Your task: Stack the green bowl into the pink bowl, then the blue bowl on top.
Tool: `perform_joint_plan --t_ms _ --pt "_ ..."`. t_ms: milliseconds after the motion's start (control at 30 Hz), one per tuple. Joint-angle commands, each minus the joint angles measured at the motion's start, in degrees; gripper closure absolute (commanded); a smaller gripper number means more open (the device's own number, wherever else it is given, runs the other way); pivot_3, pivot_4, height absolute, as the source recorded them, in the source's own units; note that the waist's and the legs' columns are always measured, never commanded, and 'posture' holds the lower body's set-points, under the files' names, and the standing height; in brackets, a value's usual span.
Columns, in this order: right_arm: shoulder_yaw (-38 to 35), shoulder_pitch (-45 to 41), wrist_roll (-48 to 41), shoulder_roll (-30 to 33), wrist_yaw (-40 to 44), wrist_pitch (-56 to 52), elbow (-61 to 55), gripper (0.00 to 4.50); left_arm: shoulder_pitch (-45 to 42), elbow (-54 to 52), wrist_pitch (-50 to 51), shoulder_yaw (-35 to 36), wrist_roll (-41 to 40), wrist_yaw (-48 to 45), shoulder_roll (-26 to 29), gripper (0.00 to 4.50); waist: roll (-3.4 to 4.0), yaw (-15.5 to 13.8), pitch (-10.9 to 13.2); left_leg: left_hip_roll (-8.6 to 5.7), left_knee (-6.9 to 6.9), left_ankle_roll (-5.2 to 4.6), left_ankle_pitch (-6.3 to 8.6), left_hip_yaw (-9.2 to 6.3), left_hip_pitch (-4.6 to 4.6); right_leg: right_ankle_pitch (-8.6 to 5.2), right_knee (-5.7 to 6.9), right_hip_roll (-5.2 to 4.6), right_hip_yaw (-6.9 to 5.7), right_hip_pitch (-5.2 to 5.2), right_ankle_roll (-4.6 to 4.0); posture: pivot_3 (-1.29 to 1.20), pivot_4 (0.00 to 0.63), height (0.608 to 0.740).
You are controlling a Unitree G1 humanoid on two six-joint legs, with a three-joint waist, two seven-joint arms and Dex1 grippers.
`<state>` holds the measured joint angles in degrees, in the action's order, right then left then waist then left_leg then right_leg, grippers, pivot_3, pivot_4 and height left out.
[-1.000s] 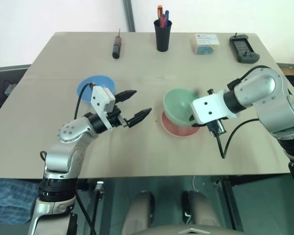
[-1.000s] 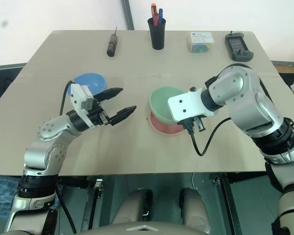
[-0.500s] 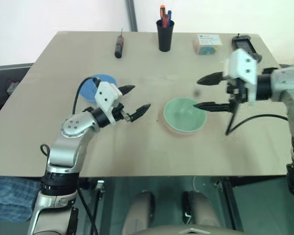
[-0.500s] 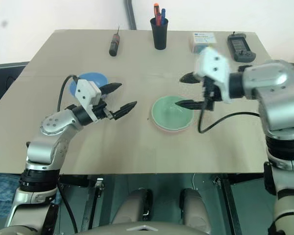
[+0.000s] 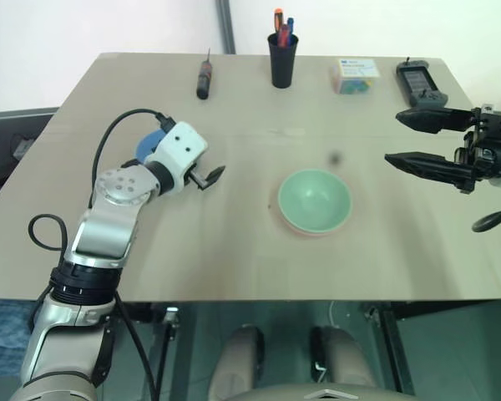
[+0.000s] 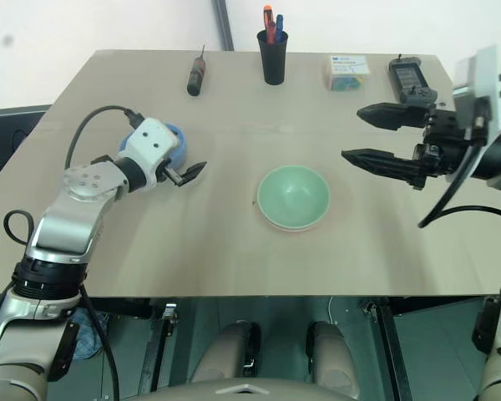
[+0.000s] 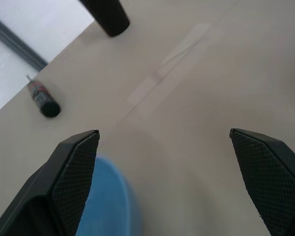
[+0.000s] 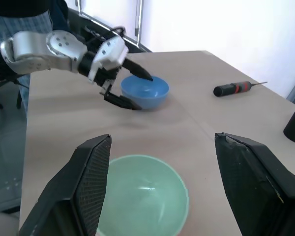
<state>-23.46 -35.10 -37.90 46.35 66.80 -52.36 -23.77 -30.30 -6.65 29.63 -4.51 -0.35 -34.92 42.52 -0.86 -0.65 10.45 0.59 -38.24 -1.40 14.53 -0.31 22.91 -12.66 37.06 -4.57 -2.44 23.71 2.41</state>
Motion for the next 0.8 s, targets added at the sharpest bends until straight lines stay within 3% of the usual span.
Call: perform_joint_plan --t_ms 33,300,533,633,800 --pt "-2.7 1.3 -3.6 2.4 -2.0 1.0 -2.0 0.92 0.1 0.9 0.0 -0.1 3.0 0.1 1.9 0.00 0.00 0.0 0.0 0.00 0.00 0.00 0.00 0.01 0.00 0.00 0.00 -0.01 0.01 0.00 0.00 0.00 0.150 0.740" --pt "-2.3 4.5 -6.9 4.1 -5.7 4.1 -2.7 0.92 0.6 8.8 -5.1 -2.6 7.0 -0.5 2.1 0.00 -0.01 -0.1 0.0 0.00 0.00 -0.01 0.01 0.01 -0.01 0.00 0.01 -0.01 0.01 0.00 0.00 0.00 0.150 0.740" --pt "-1.9 6.1 -8.9 5.5 -7.7 5.6 -3.3 0.92 -4.9 21.2 -11.1 -5.7 9.7 -2.1 1.2 0.00 -0.03 -0.2 0.0 0.00 -0.06 -0.02 0.01 0.04 0.03 0.00 0.01 -0.02 -0.05 -0.01 0.01 0.00 0.150 0.740" --pt "-1.9 6.8 -9.6 6.0 -8.3 6.0 -3.5 0.80 -7.2 24.6 -13.7 -6.3 10.6 -2.5 0.5 0.71 -0.04 -0.1 0.0 0.00 -0.06 -0.03 0.01 0.05 0.03 0.01 0.01 -0.02 -0.02 0.00 0.02 0.00 0.150 0.740" --pt "-2.4 8.2 -10.7 6.6 -9.6 6.8 -4.2 0.80 -9.6 28.0 -16.8 -7.9 11.8 -4.6 -0.4 2.68 -0.05 -0.1 0.0 0.00 -0.07 -0.04 0.03 0.10 0.04 0.01 0.01 -0.02 -0.02 0.00 0.02 0.00 0.150 0.740"
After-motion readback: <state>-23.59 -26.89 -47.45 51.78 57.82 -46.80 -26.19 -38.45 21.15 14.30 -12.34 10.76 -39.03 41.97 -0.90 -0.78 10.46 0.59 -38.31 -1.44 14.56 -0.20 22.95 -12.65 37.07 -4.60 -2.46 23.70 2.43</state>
